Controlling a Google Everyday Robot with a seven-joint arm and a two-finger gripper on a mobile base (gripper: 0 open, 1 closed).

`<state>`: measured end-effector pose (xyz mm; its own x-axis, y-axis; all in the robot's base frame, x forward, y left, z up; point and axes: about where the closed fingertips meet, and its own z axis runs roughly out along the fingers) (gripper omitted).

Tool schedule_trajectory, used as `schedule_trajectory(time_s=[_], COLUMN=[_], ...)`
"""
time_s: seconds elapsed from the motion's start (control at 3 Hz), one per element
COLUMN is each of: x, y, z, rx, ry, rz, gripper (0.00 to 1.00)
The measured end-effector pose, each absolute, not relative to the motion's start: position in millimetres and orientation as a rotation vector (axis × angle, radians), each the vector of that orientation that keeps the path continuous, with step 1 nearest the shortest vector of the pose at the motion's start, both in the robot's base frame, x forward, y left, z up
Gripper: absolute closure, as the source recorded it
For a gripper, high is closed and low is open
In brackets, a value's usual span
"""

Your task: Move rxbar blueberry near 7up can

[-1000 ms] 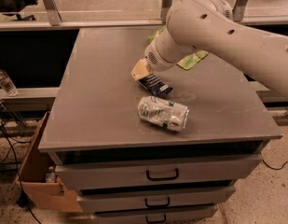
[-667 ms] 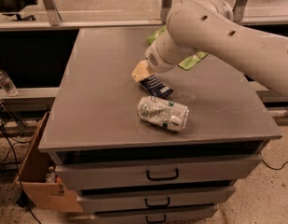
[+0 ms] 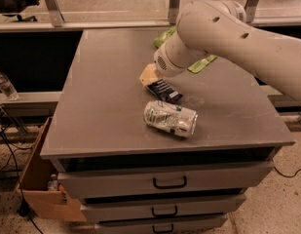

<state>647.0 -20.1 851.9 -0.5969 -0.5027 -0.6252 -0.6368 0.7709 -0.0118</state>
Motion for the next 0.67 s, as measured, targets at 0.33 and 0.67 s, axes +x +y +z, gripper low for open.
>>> schedule_trajectory(time_s=[0.33, 0.67], x=[647.4, 646.2], y=[-18.8, -19.0], z=[854.9, 856.6], rx=[-0.851, -0.844], ry=[2.331, 2.331], rz=[0.284, 0.282], gripper=[0.14, 0.0])
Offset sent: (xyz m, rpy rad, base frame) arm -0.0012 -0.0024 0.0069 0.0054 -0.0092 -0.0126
